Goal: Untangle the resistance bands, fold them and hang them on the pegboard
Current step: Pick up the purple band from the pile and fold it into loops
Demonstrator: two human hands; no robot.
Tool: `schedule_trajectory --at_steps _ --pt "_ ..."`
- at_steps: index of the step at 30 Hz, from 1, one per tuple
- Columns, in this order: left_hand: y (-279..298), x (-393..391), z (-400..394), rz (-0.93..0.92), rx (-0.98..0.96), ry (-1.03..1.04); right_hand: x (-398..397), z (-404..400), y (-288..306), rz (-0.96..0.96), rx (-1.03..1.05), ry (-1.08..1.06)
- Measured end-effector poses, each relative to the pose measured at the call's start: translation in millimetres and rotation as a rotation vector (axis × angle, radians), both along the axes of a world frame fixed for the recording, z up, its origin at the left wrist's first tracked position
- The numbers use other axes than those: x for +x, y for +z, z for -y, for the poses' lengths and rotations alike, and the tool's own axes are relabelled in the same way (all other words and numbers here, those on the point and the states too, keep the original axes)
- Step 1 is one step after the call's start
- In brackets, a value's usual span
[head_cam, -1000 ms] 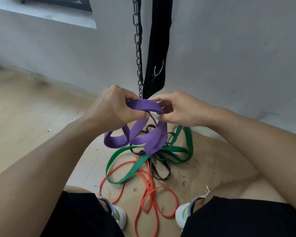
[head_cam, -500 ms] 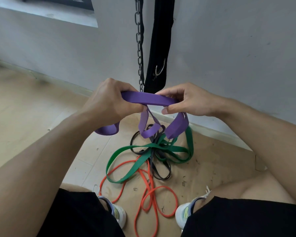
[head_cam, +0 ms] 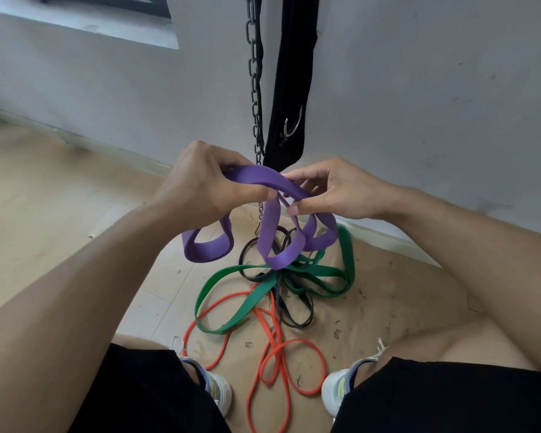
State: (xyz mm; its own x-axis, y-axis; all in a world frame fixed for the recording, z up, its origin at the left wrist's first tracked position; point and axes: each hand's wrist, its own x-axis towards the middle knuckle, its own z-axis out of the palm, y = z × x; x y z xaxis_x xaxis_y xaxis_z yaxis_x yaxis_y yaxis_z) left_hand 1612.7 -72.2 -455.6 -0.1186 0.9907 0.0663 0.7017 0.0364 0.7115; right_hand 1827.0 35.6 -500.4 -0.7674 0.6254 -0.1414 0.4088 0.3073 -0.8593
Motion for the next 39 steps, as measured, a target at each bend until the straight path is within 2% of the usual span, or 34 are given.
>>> schedule_trajectory --at_steps 7,12,17,26,33,39 --pt "-3 2 -1 0.138 -0.013 -0.022 -4 9 -5 -0.096 -0.101 0.037" --pt "-2 -5 -2 0.346 -0.065 -0.043 -6 10 2 -0.174 -0.183 0.018" --pt "-3 -9 -4 0.471 -0.061 -0.076 -12 17 9 -0.240 -0.102 -0.087" --pt "-14 -2 -9 0.355 0.007 -0.065 -8 19 27 -0.345 0.014 -0.248" --pt "-13 7 -7 0.333 0.096 -0.063 -5 30 36 -0.230 0.338 -0.289" --pt "2 23 -1 0.376 0.215 -0.088 2 38 71 -0.298 0.259 -0.406"
